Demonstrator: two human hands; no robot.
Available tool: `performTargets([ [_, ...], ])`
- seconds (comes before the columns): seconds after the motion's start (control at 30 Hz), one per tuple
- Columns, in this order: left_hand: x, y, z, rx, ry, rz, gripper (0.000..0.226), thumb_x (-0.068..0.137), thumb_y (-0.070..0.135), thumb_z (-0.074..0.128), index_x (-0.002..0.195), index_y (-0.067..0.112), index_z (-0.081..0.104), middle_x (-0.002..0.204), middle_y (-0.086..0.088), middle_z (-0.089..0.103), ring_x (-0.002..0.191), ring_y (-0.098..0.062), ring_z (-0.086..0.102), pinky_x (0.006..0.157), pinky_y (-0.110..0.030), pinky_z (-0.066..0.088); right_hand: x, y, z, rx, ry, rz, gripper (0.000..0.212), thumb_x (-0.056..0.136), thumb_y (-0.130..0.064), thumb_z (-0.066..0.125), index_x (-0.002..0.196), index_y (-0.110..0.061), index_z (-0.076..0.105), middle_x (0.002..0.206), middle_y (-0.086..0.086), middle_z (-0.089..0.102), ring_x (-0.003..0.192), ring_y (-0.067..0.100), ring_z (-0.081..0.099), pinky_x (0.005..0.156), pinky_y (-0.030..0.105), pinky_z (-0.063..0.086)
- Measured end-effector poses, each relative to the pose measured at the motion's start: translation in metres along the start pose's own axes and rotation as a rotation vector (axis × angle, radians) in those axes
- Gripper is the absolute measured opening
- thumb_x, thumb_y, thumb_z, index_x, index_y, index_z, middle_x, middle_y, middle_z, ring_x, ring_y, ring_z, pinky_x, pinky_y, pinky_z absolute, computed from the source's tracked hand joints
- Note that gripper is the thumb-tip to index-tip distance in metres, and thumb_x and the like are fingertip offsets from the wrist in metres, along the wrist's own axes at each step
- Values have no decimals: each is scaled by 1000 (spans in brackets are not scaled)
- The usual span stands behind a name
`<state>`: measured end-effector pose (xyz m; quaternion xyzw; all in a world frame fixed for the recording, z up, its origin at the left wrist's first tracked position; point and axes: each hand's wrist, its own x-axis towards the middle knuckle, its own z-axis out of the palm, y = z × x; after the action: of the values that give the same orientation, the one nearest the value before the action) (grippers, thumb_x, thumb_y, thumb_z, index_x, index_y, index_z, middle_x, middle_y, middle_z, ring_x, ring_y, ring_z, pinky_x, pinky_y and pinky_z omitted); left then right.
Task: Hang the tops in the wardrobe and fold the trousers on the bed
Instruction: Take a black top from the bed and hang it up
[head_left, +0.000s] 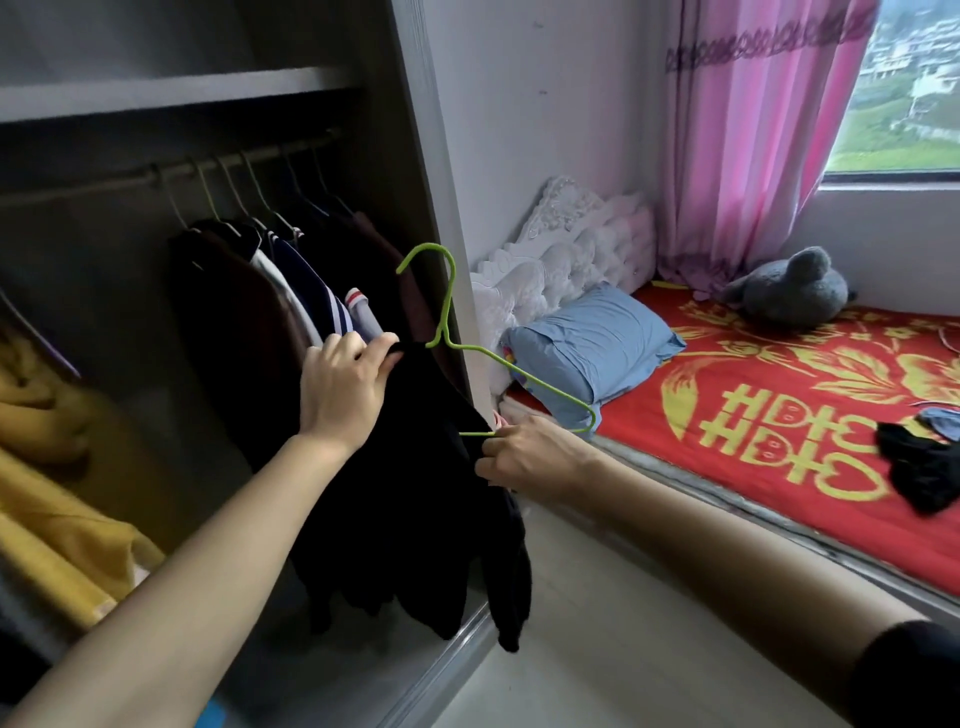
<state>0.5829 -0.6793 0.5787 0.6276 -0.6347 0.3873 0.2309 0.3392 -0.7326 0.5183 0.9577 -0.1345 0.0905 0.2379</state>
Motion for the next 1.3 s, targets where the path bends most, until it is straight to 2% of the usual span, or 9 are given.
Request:
performTargets([
  [0.1, 0, -10, 5, -5, 11, -21, 30, 101, 33, 46, 109, 12, 65, 73, -10, 55, 69, -33, 54, 59, -42, 38, 1, -6, 4, 206, 1, 56, 21, 93, -36, 58, 102, -17, 60, 94, 2, 60, 78, 30, 63, 71, 40, 48],
  [0.2, -3, -21, 12, -9, 17, 1, 28, 101, 33, 45, 109, 12, 63, 73, -11, 54, 68, -34, 53, 58, -42, 38, -3, -14, 11, 342, 37, 90, 25, 92, -36, 59, 104, -14, 57, 97, 4, 60, 77, 34, 63, 61, 42, 51],
  [0.47, -9, -40, 34, -8, 20, -21, 33, 101, 35, 44, 108, 10, 64, 75, -14, 56, 72, -37, 54, 60, -44, 37, -47, 2, 45, 542, 128, 448, 35, 103, -31, 49, 135, -18, 56, 138, -2, 59, 112, 25, 63, 82, 35, 50],
  [0.57, -10, -39, 40, -33, 4, -16, 34, 101, 37, 43, 108, 10, 63, 75, -14, 56, 72, -37, 54, 59, -45, 37, -51, -1, 53, 588, 132, 543, 34, 105, -34, 47, 134, -18, 53, 131, 0, 64, 106, 26, 65, 79, 37, 51],
  [0.67, -12, -39, 45, -72, -14, -34, 37, 100, 39, 41, 109, 11, 62, 76, -15, 57, 74, -38, 55, 60, -45, 38, -52, -5, 59, 759, 304, 808, 36, 99, -29, 59, 124, -11, 41, 111, 4, 73, 76, 17, 69, 70, 40, 52],
  [0.73, -14, -38, 47, -113, -21, -43, 38, 100, 40, 39, 110, 11, 61, 77, -15, 57, 75, -38, 55, 62, -46, 39, -48, -8, 59, 936, 438, 954, 64, 94, -24, 68, 140, -11, 26, 100, -3, 74, 58, 7, 64, 67, 38, 57],
  [0.83, -17, -36, 49, -152, -46, -68, 37, 99, 41, 38, 110, 12, 59, 79, -15, 58, 77, -39, 57, 63, -47, 41, -40, -7, 60, 1230, 503, 1105, 100, 91, -19, 72, 158, -16, -2, 87, -9, 75, 58, 10, 69, 56, 27, 58],
  [1.07, -15, -23, 41, -268, -120, -131, 45, 100, 44, 31, 107, 11, 62, 83, -14, 61, 83, -39, 58, 69, -48, 44, -28, 4, 58, 951, 442, 1074, 29, 96, -22, 64, 122, -7, 63, 69, -8, 65, 59, -9, 60, 61, 3, 40],
  [1.3, 2, 26, 24, -244, -163, -307, 86, 79, 87, 28, 97, 14, 70, 87, -8, 61, 95, -32, 55, 84, -45, 36, -27, 0, 56, 895, 519, 1081, 15, 98, -23, 60, 108, -15, 68, 72, 1, 72, 65, 14, 67, 67, 26, 50],
])
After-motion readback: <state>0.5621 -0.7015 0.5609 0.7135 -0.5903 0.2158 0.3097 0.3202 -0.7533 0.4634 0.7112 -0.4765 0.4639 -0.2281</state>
